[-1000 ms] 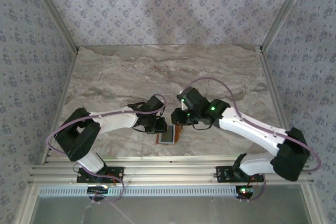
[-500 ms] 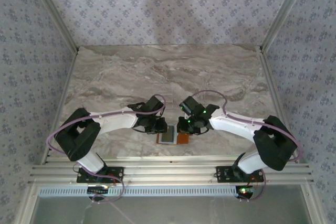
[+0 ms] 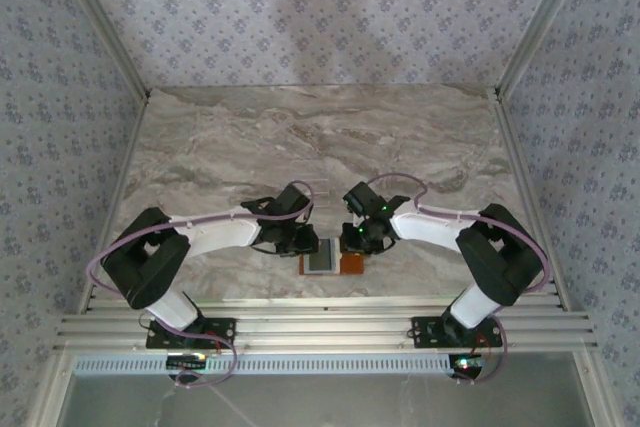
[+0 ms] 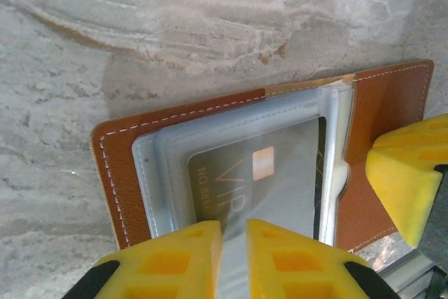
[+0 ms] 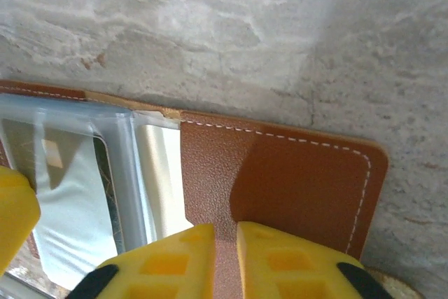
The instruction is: Take the credit cards out of the card holder
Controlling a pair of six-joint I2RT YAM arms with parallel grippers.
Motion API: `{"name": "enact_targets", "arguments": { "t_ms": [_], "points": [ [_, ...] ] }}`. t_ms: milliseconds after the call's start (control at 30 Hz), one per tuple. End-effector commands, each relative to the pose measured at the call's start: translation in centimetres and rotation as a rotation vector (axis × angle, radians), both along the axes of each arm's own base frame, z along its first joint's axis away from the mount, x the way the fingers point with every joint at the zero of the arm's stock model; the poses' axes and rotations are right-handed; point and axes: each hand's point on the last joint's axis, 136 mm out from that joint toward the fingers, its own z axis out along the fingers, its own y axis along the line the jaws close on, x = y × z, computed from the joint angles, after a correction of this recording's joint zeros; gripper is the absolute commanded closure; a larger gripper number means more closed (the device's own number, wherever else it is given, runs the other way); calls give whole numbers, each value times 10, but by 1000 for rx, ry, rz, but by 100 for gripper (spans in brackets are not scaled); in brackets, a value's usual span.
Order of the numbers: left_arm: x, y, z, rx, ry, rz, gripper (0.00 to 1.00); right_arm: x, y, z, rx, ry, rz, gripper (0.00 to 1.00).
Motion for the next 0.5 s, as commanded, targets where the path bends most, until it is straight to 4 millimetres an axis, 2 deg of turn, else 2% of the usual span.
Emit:
{"name": "enact_targets", "arguments": {
  "t_ms": [0, 133, 300, 400, 467],
  "points": [
    [-7, 11, 0, 32, 14, 14, 79, 3, -9, 7, -62, -30, 21, 75],
    [-5, 8, 13, 12, -7, 14, 77, 2, -9, 40, -33, -74, 11, 68],
    [-3, 8, 19, 1, -13, 16, 77, 1, -9, 73, 5, -125, -13, 63],
    [-3, 7, 17, -1, -6, 12, 78, 1, 1, 91, 67, -143, -5, 62],
    [-4, 5, 15, -6, -1, 8, 78, 0, 15, 98, 126, -135, 11, 62]
  ]
}}
